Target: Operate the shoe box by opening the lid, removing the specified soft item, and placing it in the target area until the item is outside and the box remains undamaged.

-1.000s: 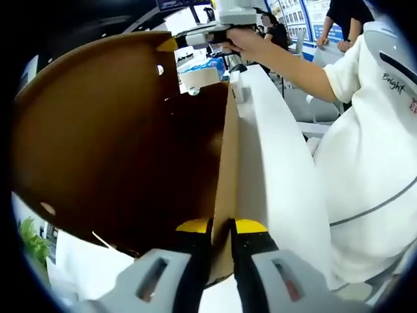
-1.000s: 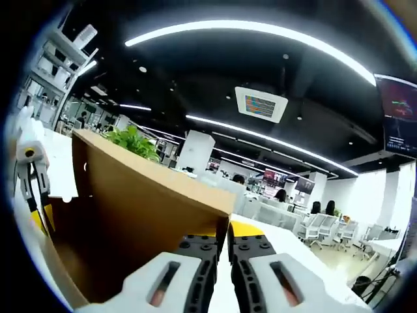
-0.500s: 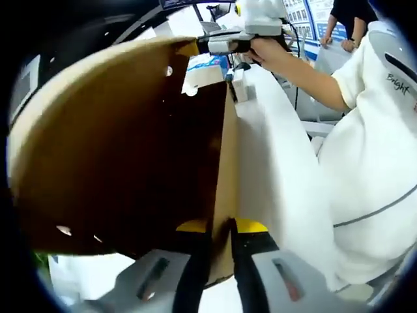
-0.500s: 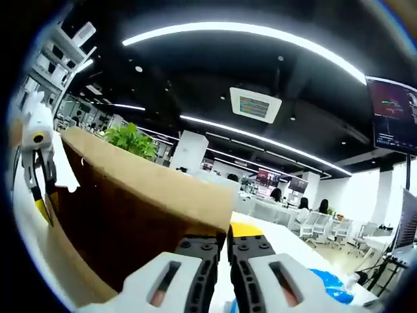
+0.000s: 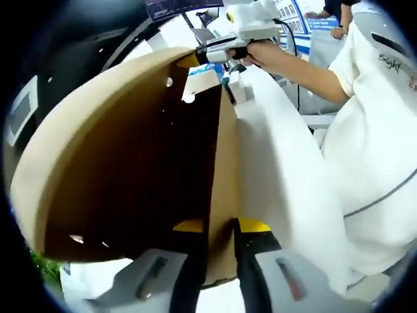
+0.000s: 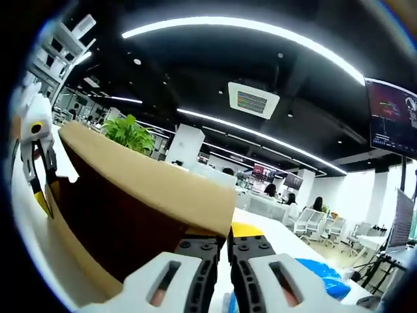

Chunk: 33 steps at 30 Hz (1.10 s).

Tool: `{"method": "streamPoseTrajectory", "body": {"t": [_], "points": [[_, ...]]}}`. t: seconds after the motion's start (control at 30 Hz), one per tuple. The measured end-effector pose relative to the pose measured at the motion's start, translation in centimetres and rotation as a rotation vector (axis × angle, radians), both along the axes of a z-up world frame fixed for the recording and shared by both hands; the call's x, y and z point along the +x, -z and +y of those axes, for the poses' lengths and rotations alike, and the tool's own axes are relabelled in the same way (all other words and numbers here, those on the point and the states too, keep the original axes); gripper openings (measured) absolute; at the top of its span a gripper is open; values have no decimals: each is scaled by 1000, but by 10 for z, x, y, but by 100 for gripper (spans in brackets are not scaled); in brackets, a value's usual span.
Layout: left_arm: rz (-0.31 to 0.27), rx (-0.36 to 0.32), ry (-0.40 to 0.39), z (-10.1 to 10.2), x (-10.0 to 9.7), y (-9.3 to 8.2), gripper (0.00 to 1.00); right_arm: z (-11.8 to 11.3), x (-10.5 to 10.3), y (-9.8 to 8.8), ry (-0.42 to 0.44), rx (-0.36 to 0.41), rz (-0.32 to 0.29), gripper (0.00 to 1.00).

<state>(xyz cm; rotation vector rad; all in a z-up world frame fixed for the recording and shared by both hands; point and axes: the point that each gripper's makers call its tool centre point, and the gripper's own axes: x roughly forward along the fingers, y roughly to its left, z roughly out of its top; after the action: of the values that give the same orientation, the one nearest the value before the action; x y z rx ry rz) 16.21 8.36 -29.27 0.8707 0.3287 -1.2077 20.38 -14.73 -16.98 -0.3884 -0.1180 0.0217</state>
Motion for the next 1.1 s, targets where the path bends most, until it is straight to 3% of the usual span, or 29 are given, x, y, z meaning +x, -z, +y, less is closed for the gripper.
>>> {"method": "streamPoseTrajectory", "body": {"t": [0.13,0.3,0.4,0.5,0.7,0.87,1.1], "points": [[-31,-12,17,0,0,-1,18,-2,-1,-1,9,13,-1,1],[-69,-63,-8,-2,1,-4,21,-3,0,0,41,-8,-3,1],[-72,-95,-61,-2,4,-7,24,-2,0,-1,43,-5,-1,1],[-96,-124,-50,-1,4,-8,26,-1,-1,-1,44,-6,2,1],[20,-319,-132,-3,8,-21,26,-1,-1,0,40,-5,1,2],[37,-370,-163,-2,12,-25,28,0,-1,1,37,-7,2,2],[131,-522,-210,-2,12,-40,36,1,-2,1,40,-15,1,2]]}}
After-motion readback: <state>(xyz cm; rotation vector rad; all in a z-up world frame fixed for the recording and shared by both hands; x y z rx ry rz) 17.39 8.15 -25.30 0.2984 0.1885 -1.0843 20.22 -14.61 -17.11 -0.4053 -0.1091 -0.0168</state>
